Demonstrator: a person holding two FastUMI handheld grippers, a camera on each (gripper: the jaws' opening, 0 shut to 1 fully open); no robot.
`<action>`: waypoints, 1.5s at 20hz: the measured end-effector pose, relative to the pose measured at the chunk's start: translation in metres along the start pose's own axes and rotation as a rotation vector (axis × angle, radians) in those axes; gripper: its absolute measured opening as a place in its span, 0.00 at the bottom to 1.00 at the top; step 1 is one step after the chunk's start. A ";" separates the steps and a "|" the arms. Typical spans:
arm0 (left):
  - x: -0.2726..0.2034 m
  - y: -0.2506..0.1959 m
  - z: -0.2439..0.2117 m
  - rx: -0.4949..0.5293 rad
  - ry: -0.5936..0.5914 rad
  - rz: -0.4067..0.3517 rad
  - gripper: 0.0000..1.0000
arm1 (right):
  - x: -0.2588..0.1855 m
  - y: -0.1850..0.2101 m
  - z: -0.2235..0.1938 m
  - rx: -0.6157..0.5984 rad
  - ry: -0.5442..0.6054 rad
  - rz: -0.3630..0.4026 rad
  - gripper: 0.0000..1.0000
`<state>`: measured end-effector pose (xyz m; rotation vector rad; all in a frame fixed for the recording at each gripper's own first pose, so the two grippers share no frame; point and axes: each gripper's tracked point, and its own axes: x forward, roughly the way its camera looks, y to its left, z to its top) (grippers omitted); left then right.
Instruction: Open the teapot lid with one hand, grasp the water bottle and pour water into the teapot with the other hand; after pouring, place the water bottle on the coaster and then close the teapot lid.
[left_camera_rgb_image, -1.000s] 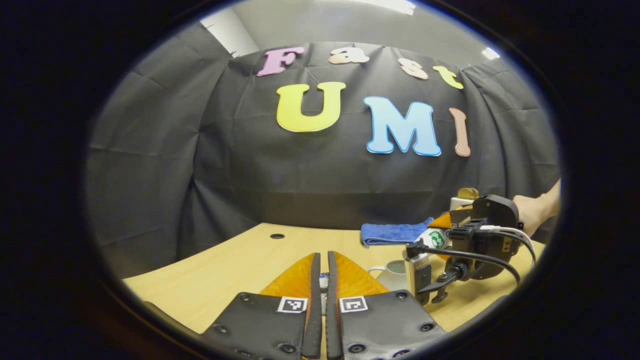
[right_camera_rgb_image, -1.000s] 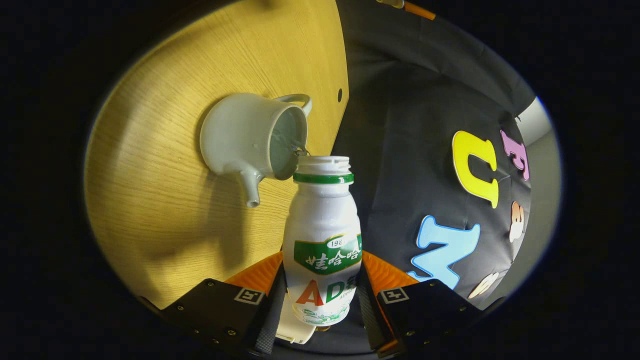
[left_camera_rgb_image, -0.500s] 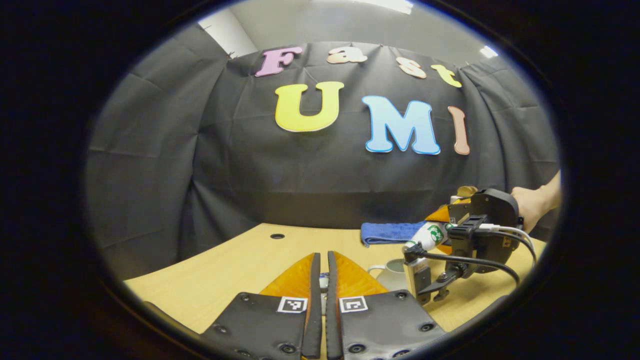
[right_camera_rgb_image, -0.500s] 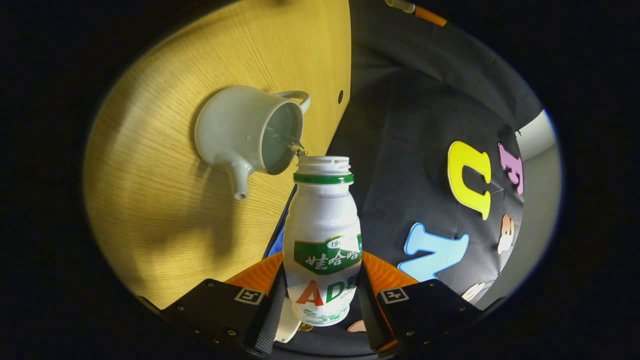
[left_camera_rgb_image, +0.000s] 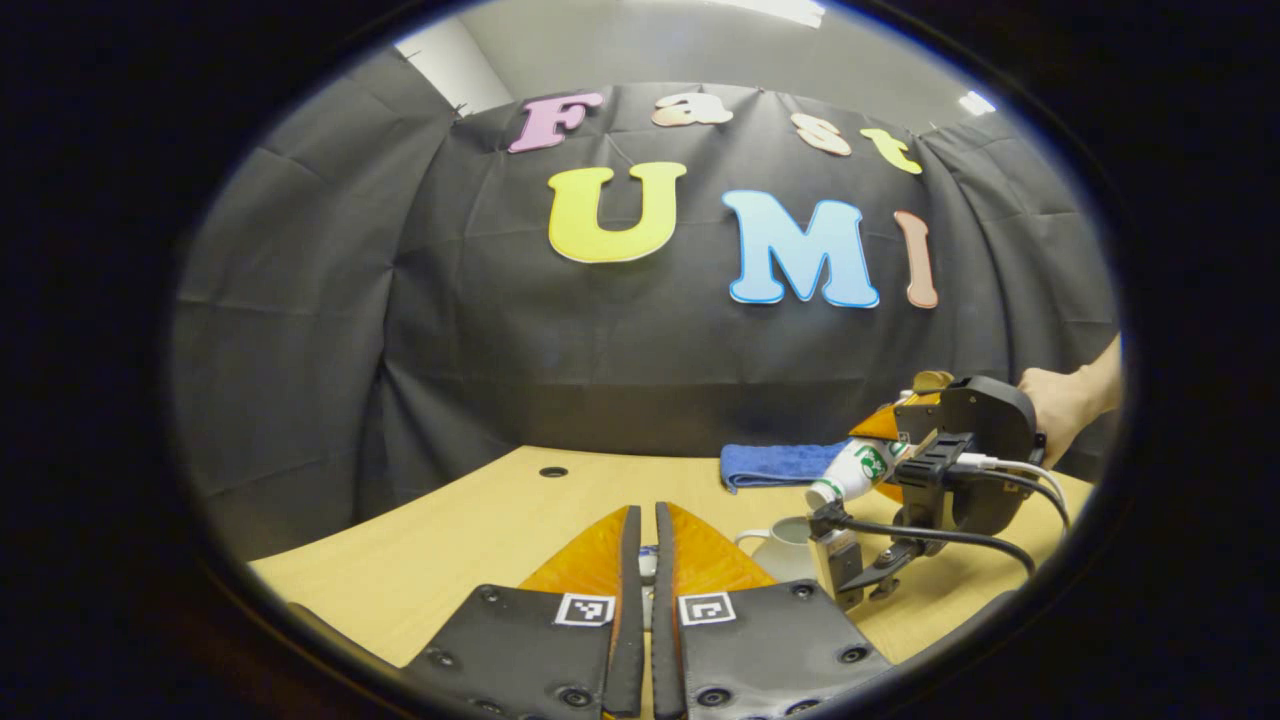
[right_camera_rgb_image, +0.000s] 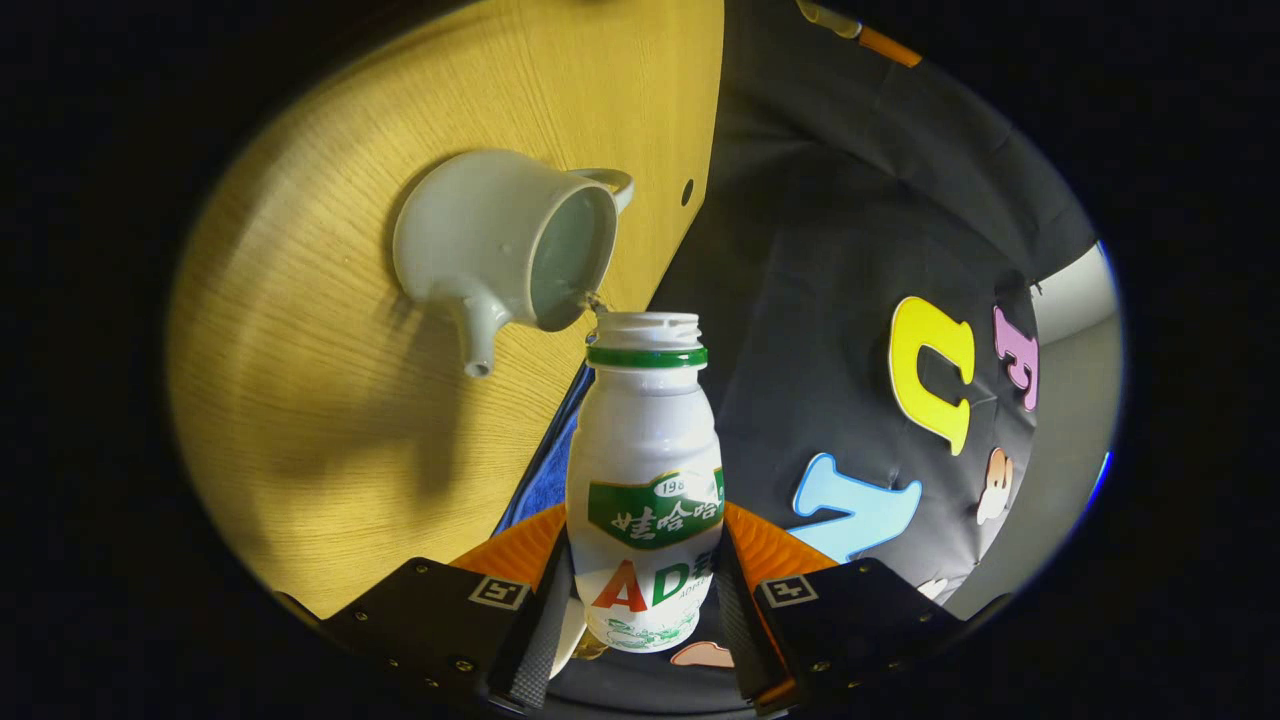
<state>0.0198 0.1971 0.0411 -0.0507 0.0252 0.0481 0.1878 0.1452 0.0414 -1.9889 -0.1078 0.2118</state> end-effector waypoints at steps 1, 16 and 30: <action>0.000 0.000 0.001 0.001 0.001 0.000 0.14 | -0.001 0.000 0.000 -0.006 -0.001 -0.005 0.69; 0.001 0.001 -0.003 0.013 0.013 0.003 0.14 | 0.004 -0.005 0.005 -0.088 -0.013 -0.043 0.69; 0.001 0.001 0.002 -0.009 0.000 -0.002 0.13 | 0.002 0.011 0.013 0.122 -0.081 -0.029 0.69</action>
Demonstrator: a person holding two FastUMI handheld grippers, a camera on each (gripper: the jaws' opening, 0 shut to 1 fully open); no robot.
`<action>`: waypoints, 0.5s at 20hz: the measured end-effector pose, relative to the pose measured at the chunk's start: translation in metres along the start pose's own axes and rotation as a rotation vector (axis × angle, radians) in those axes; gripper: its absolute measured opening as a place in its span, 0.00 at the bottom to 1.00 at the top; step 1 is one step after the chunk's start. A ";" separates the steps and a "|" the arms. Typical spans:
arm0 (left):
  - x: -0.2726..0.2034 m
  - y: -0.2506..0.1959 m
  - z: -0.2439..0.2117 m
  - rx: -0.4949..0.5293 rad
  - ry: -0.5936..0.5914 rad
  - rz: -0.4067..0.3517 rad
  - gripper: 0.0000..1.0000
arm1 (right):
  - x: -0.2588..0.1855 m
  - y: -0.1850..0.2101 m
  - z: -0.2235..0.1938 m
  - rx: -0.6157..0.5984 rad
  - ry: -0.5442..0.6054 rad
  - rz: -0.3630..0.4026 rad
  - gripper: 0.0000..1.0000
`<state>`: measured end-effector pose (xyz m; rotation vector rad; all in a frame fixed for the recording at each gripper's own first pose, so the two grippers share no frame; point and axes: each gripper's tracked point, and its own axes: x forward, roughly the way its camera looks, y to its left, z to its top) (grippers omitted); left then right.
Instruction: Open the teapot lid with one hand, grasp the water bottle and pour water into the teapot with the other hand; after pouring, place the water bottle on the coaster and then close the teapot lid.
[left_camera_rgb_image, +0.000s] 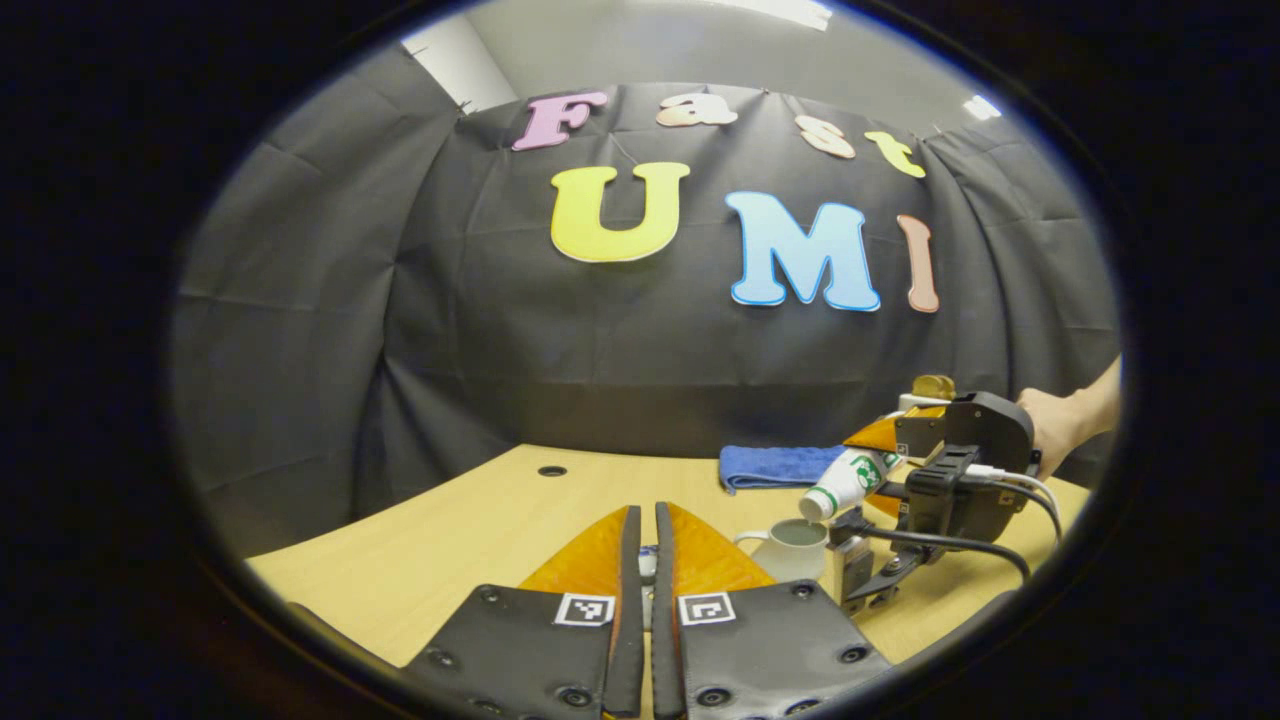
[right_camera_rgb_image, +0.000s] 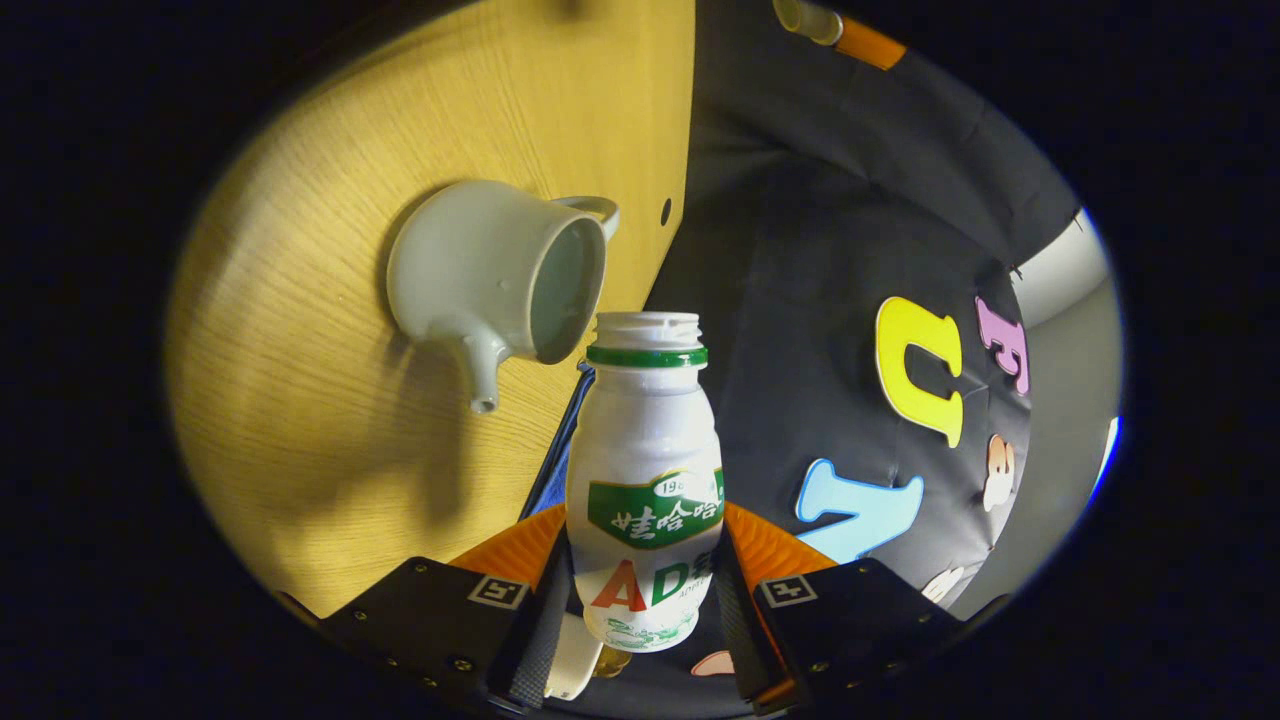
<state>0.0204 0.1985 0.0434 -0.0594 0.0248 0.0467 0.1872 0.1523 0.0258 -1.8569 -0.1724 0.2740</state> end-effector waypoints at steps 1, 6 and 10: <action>0.001 0.000 -0.001 -0.002 0.002 -0.003 0.14 | 0.001 0.000 0.000 0.031 -0.008 -0.001 0.69; 0.005 -0.004 -0.003 -0.028 0.003 -0.013 0.14 | -0.002 0.000 0.001 0.219 -0.061 -0.004 0.69; 0.013 -0.012 0.003 -0.024 -0.018 -0.030 0.14 | -0.013 -0.006 -0.003 0.434 -0.091 -0.042 0.69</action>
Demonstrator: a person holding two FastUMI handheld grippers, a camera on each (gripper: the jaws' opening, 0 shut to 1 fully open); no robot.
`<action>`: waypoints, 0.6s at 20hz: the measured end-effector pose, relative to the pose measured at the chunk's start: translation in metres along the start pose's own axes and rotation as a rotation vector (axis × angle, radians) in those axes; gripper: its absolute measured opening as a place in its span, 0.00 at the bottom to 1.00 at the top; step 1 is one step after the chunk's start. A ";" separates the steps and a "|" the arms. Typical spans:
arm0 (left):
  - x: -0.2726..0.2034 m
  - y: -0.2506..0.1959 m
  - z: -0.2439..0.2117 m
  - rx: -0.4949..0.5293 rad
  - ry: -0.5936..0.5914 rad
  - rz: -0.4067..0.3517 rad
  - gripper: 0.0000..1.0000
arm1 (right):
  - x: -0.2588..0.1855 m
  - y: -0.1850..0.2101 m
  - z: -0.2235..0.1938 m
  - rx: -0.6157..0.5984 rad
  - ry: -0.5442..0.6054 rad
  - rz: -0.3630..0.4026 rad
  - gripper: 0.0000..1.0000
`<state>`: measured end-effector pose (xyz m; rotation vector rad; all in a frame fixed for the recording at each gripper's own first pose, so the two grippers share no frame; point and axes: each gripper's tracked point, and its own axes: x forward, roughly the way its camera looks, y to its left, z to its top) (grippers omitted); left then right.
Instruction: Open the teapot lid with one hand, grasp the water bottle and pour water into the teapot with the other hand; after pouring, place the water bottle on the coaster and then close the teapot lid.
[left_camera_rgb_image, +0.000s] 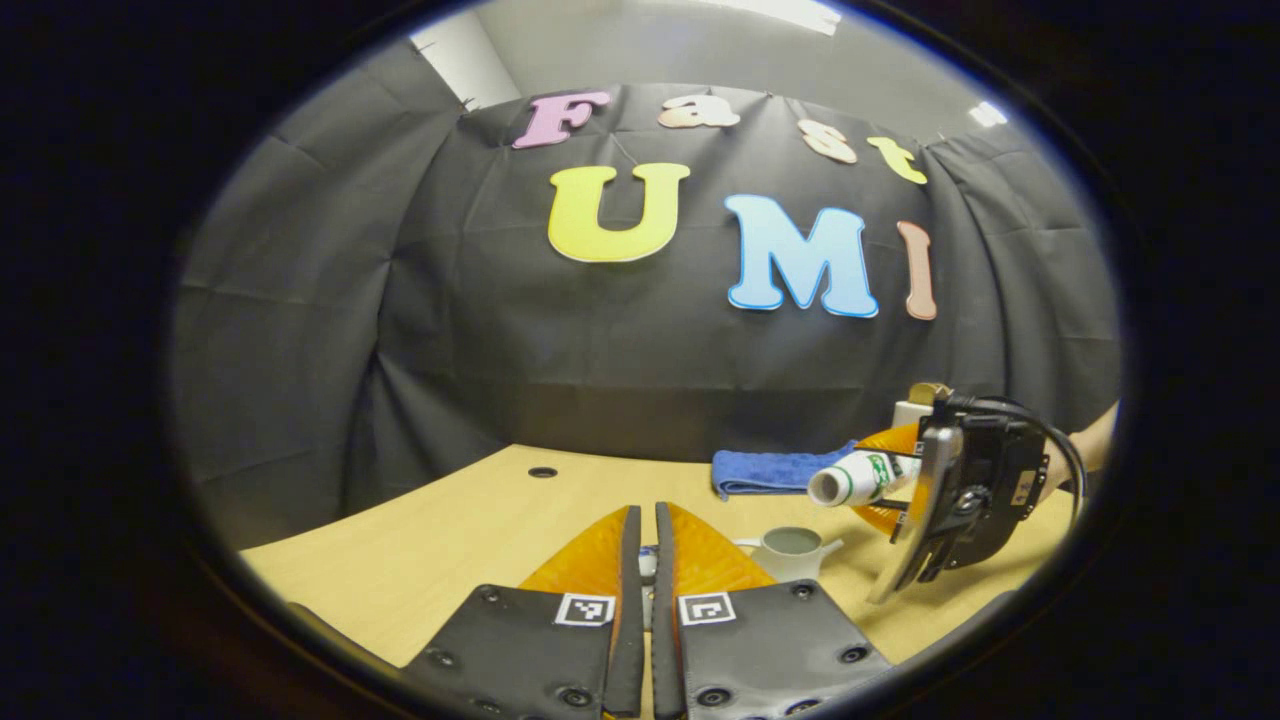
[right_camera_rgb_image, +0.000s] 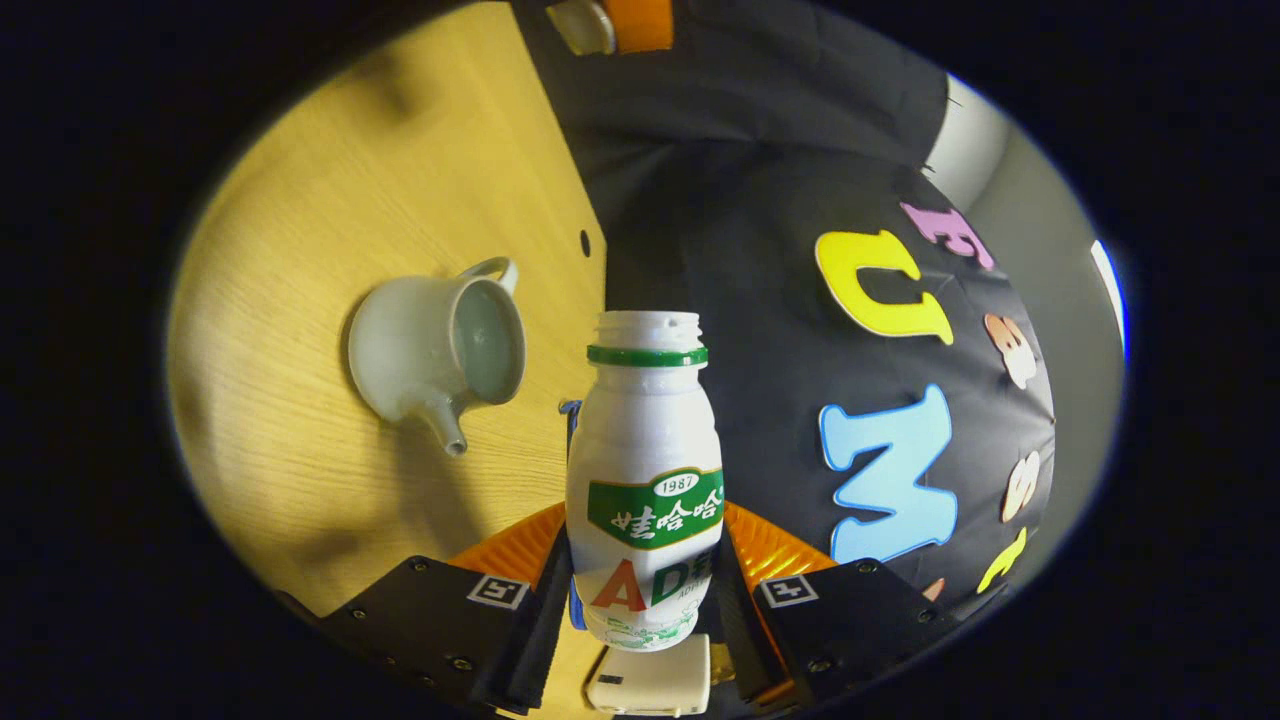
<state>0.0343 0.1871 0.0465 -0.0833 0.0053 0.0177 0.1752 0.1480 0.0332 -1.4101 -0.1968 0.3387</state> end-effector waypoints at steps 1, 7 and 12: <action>0.003 -0.005 0.000 -0.003 -0.006 -0.016 0.14 | -0.004 -0.001 -0.001 0.056 -0.005 -0.012 0.69; 0.030 -0.032 0.000 -0.002 -0.003 -0.072 0.14 | -0.039 -0.020 -0.027 0.398 0.018 -0.065 0.69; 0.056 -0.058 0.001 0.001 0.003 -0.107 0.14 | -0.071 -0.024 -0.060 0.701 0.075 -0.065 0.69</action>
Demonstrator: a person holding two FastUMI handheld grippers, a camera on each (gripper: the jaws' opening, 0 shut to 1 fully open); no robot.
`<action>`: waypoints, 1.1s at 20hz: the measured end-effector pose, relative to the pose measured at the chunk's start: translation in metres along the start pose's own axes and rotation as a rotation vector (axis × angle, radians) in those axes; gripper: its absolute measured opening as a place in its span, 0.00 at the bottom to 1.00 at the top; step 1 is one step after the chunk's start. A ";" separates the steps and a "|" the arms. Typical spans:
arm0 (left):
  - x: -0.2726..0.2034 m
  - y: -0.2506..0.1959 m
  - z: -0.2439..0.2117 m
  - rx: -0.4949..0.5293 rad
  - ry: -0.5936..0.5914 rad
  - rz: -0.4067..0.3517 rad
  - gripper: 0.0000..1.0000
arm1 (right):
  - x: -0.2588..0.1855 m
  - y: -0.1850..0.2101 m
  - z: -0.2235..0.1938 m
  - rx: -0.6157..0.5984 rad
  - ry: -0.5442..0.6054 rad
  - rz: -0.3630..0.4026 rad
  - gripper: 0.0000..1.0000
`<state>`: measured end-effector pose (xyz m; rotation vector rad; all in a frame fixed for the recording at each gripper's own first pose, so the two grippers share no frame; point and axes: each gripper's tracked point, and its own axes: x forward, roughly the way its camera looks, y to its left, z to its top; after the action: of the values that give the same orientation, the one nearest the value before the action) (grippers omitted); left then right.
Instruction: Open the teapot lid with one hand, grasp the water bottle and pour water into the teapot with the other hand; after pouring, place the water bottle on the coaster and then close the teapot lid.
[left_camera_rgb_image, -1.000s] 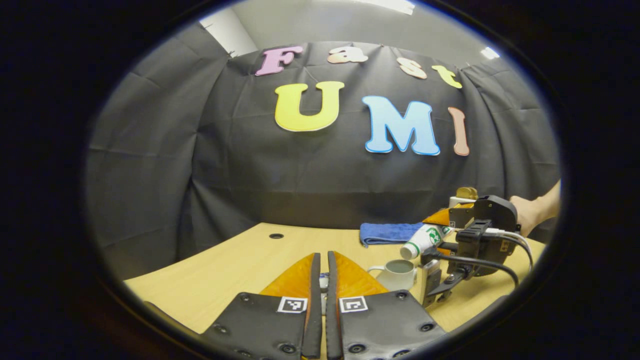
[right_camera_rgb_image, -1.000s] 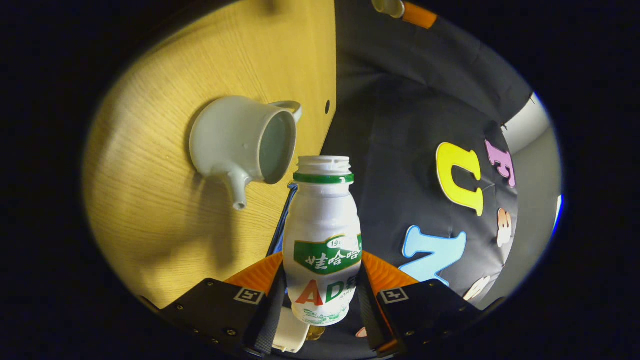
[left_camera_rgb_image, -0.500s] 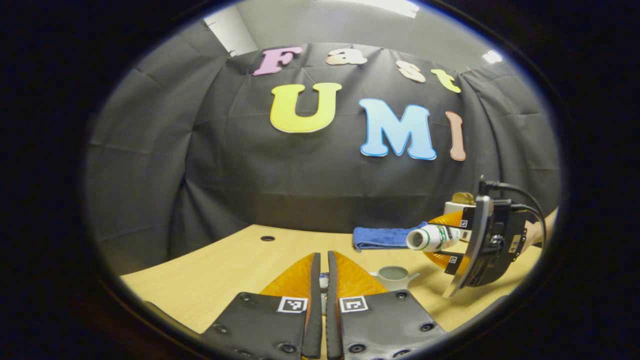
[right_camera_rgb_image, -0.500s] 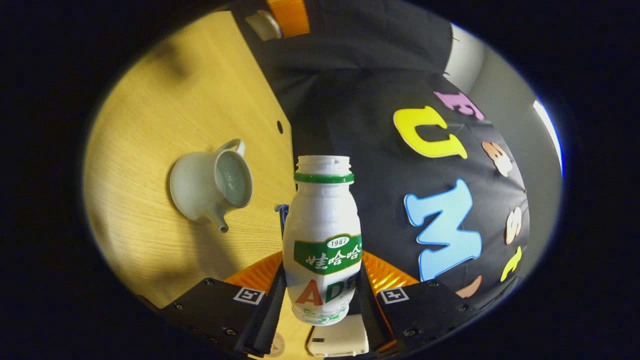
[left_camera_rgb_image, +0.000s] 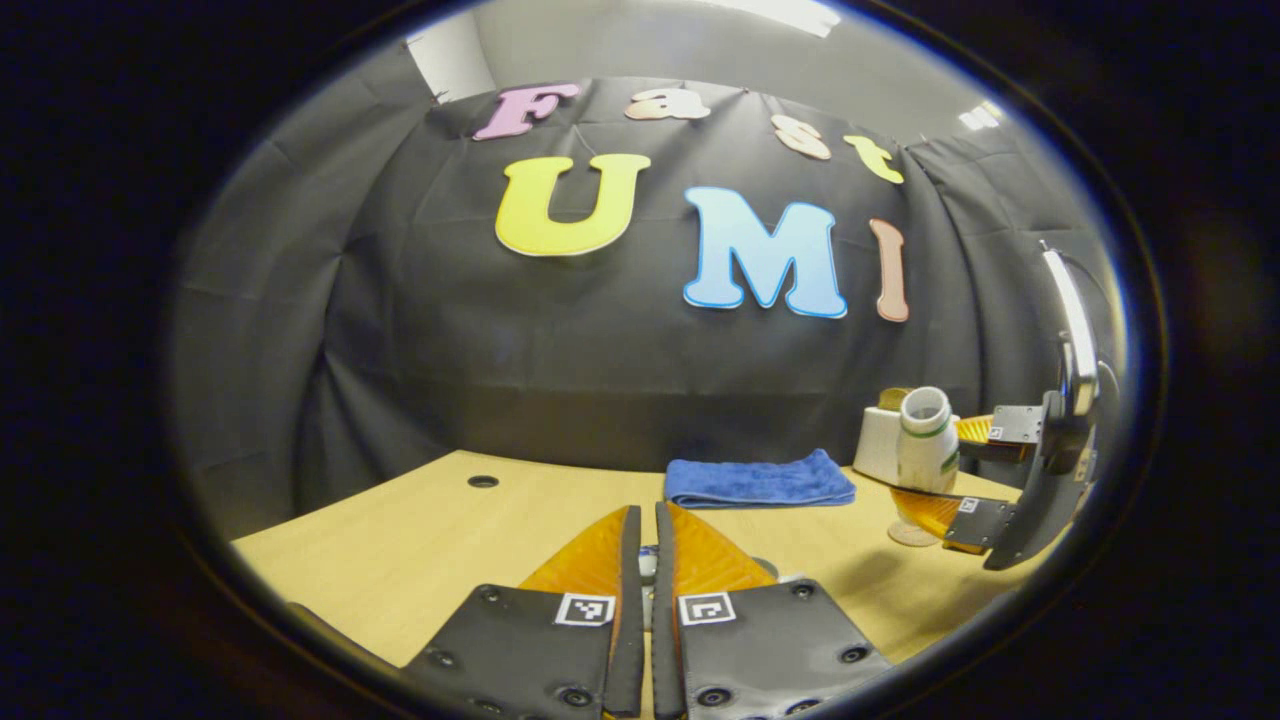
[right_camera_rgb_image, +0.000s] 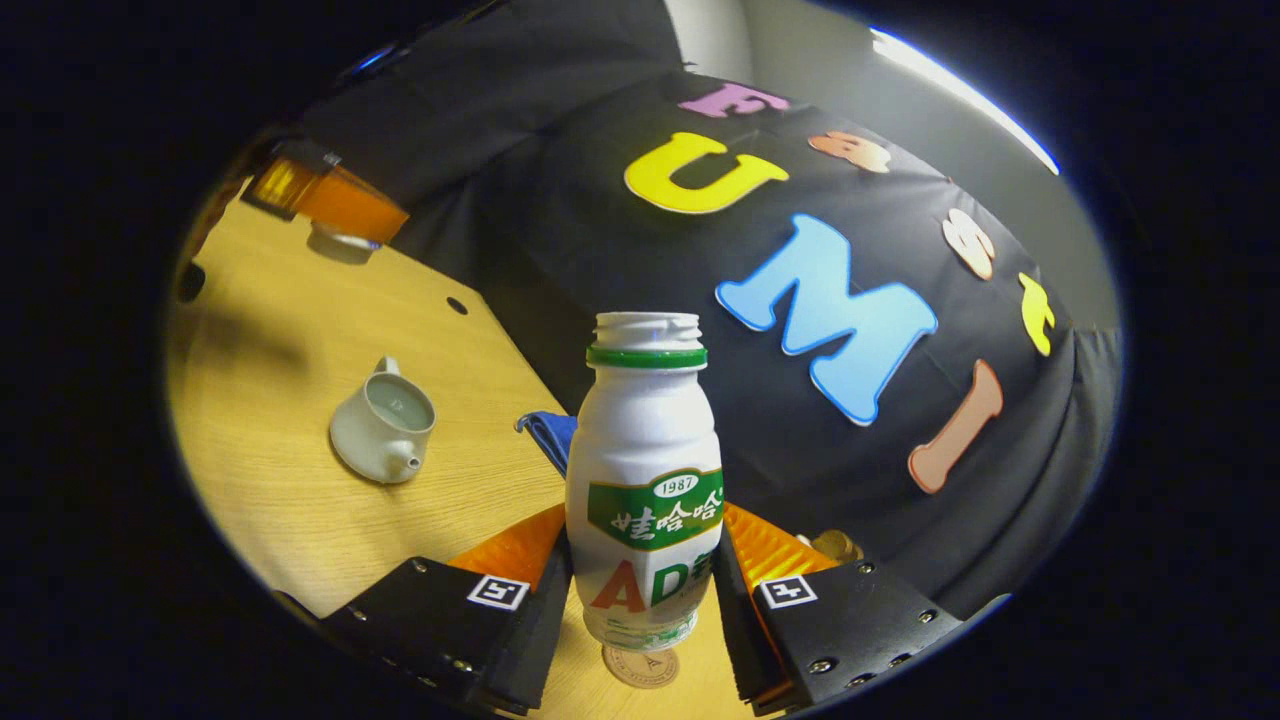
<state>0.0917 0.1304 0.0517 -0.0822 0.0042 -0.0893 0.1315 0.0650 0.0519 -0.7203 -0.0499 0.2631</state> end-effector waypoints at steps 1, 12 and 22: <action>0.006 -0.007 0.001 0.010 -0.004 -0.013 0.09 | -0.005 -0.002 -0.004 0.068 0.013 0.006 0.69; 0.070 -0.067 -0.041 0.105 0.101 -0.066 0.10 | -0.035 -0.030 -0.041 0.300 0.040 -0.001 0.69; 0.086 -0.074 -0.069 0.097 0.151 -0.047 0.14 | -0.038 -0.039 -0.060 0.339 0.061 -0.003 0.69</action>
<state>0.1698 0.0433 -0.0110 0.0217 0.1485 -0.1427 0.1112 -0.0112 0.0344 -0.3904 0.0510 0.2389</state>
